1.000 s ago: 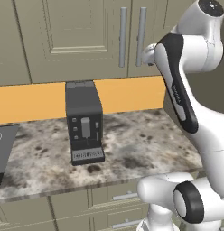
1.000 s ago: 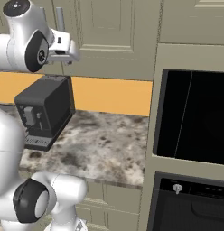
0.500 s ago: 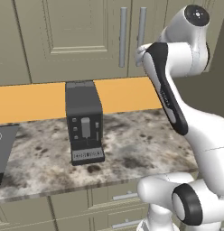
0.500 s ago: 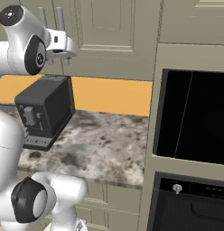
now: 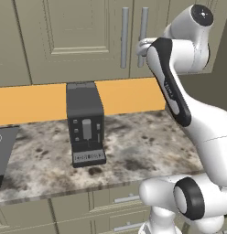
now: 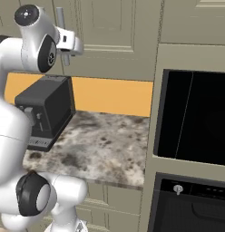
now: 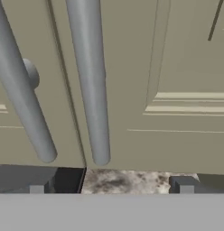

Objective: Move the bowls from the cabinet to the plates on the dining table.

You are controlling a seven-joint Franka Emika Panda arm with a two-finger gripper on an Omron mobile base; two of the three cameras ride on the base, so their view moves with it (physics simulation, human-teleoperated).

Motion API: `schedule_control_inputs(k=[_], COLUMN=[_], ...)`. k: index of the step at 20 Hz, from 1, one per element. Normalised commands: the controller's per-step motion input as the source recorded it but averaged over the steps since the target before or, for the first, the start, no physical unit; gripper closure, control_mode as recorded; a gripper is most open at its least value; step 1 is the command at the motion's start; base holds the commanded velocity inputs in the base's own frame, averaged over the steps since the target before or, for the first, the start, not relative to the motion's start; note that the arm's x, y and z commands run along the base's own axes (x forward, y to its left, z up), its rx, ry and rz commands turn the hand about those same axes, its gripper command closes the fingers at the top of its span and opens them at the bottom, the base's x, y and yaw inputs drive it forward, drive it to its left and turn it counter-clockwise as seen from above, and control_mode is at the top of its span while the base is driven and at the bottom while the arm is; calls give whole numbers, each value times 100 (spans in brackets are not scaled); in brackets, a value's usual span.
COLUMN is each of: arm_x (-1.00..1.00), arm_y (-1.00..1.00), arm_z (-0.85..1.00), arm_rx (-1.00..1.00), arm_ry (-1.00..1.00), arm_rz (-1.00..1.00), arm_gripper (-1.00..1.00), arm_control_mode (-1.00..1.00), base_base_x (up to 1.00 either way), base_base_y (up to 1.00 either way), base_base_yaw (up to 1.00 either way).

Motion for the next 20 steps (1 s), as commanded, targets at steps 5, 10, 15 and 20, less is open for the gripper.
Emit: schedule_control_inputs(k=[5, 10, 15, 20], arm_x=[12, 4, 0, 4], arm_y=[0, 8, 29, 3], arm_z=[0, -2, 0, 0], arm_rx=[1, -2, -4, 0], arm_ry=[-1, -8, -6, 0], arm_rz=[0, 0, 0, 0], arm_gripper=[-100, -100, -100, -100], arm_control_mode=[-100, -100, -100, -100], base_base_x=[0, 0, 0, 0], base_base_y=[0, 0, 0, 0], base_base_yaw=[0, 0, 0, 0])
